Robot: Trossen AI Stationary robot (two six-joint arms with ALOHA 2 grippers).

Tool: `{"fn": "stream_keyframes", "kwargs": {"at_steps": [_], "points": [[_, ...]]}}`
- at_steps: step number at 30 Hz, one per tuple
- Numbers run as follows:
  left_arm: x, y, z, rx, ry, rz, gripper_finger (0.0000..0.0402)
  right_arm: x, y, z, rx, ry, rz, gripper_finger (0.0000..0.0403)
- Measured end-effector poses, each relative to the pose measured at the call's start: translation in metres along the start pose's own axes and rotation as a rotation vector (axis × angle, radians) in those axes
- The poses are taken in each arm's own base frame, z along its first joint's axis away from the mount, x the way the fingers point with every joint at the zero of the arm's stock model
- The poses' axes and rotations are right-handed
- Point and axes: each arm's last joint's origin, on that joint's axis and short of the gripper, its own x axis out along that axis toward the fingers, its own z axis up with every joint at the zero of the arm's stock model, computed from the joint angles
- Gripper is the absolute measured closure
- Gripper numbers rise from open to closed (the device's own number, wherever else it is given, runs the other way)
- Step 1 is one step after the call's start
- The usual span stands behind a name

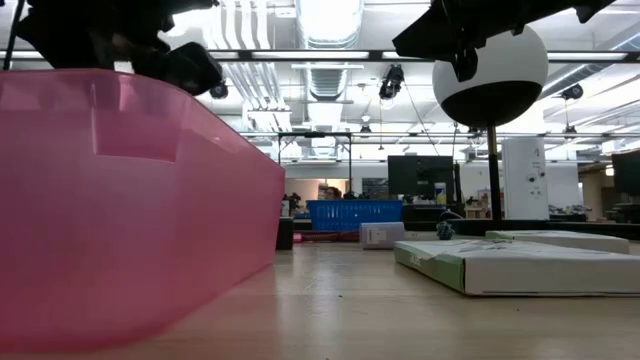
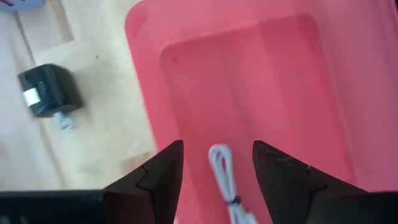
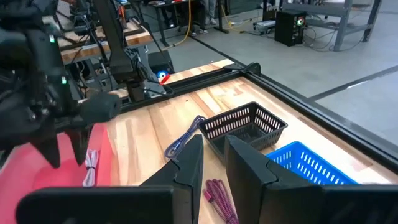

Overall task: Pick and place items into bin
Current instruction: Put the blue charger cable into the pink bin

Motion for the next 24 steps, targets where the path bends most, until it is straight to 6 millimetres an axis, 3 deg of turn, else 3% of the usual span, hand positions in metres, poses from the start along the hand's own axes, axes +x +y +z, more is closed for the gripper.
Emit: {"fn": "stream_keyframes", "kwargs": {"at_steps": [8,24], "points": [[-0.011,0.02,-0.003,-0.032,0.057,0.06,0.0226,0.0,0.0,0.0,0.01,0.0,0.0,0.0346],[-0.008,0.064,-0.022,0.021,0.174,0.098,0.0226,0.0,0.0,0.0,0.006,0.001,-0.002,0.0346]]}}
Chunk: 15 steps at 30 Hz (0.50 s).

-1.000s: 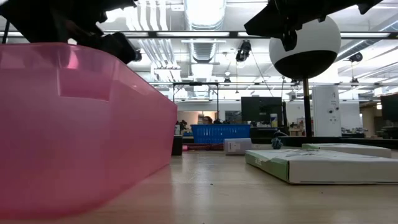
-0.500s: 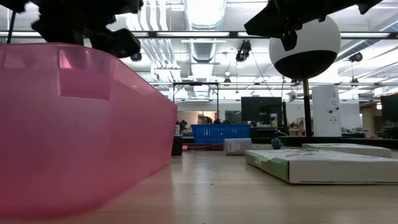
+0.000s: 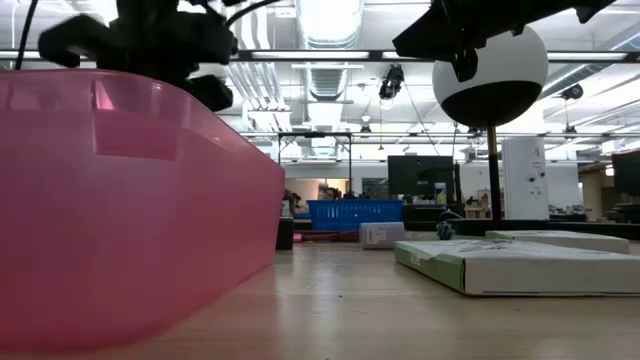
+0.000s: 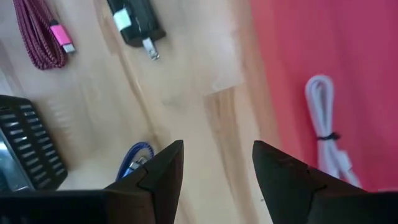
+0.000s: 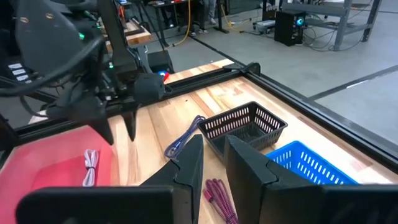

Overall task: Pick and place items into bin
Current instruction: Put the blue charger cable into the pink bin

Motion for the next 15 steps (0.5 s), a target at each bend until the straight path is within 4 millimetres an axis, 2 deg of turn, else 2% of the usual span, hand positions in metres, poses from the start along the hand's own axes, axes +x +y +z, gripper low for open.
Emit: {"fn": "stream_keyframes", "kwargs": {"at_steps": [8,15], "points": [[0.005,0.02,-0.009,0.078,0.031,0.011,0.0226,0.0,-0.001,0.0,-0.001,-0.005,-0.018,0.0346],[0.011,0.041,-0.02,0.027,0.053,0.022,0.0226,0.0,-0.002,0.0,-0.002,-0.016,-0.061,0.0346]]}}
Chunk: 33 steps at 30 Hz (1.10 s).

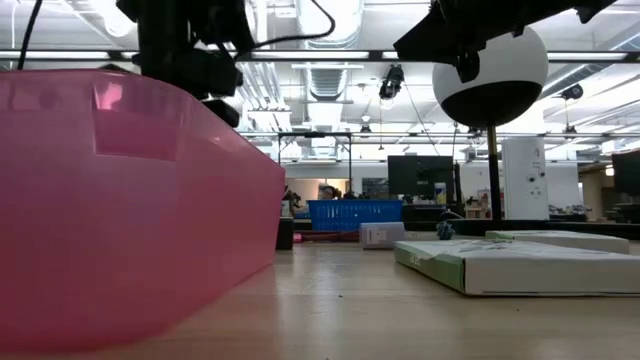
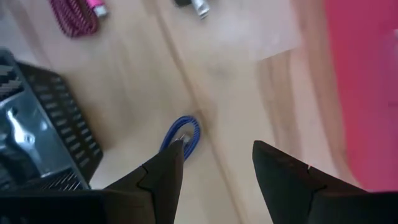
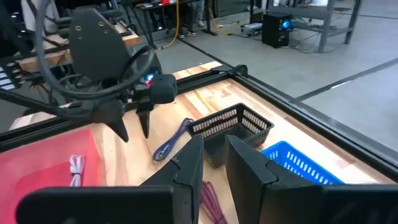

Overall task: Pick and place items into bin
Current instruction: Put the blue charger cable into the pink bin

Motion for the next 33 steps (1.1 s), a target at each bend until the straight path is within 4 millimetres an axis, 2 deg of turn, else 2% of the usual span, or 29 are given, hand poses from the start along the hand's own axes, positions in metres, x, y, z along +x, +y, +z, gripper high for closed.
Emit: {"fn": "stream_keyframes", "kwargs": {"at_steps": [11,26,33], "points": [[0.017,0.017,-0.022,0.138,0.058,-0.011,0.0226,0.0,-0.002,0.0,0.008,-0.023,-0.082,0.0346],[0.039,0.039,-0.046,0.156,0.038,0.019,0.0226,0.0,-0.006,0.0,0.069,-0.05,-0.163,0.0346],[0.039,0.046,-0.048,0.188,0.013,0.019,0.0226,0.001,-0.008,0.0,0.068,-0.049,-0.172,0.0346]]}}
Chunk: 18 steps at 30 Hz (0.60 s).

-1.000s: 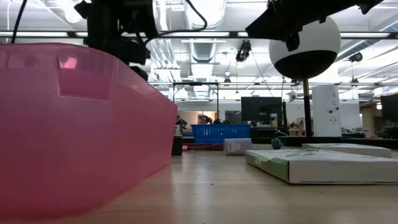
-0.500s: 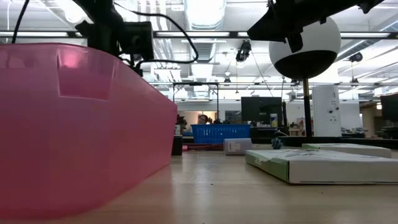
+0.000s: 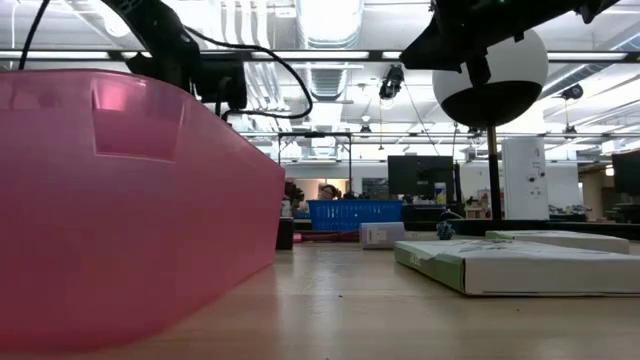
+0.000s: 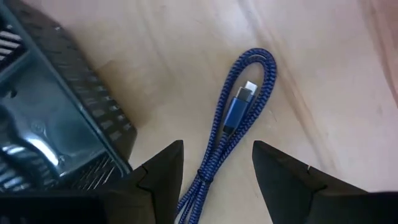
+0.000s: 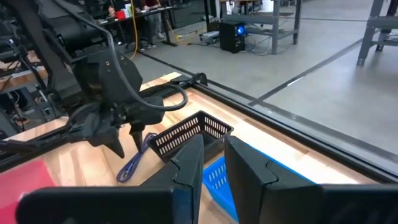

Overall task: Pick and place items into bin
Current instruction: Put the blue charger cable into the pink bin

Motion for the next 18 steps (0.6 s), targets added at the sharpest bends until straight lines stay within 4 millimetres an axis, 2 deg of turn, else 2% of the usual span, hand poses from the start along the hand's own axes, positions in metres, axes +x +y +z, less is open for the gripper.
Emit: {"fn": "stream_keyframes", "kwargs": {"at_steps": [5,15,18], "points": [[0.003,0.002,-0.001,0.045,-0.002,-0.014,0.0226,0.001,-0.002,0.001,0.003,-0.002,-0.009,0.0346],[0.03,0.005,-0.004,0.039,0.077,-0.097,0.0226,0.002,-0.003,0.001,0.013,-0.003,-0.015,0.0346],[0.032,0.006,-0.004,0.037,0.081,-0.107,0.0226,0.002,-0.003,0.001,0.013,-0.003,-0.015,0.0346]]}}
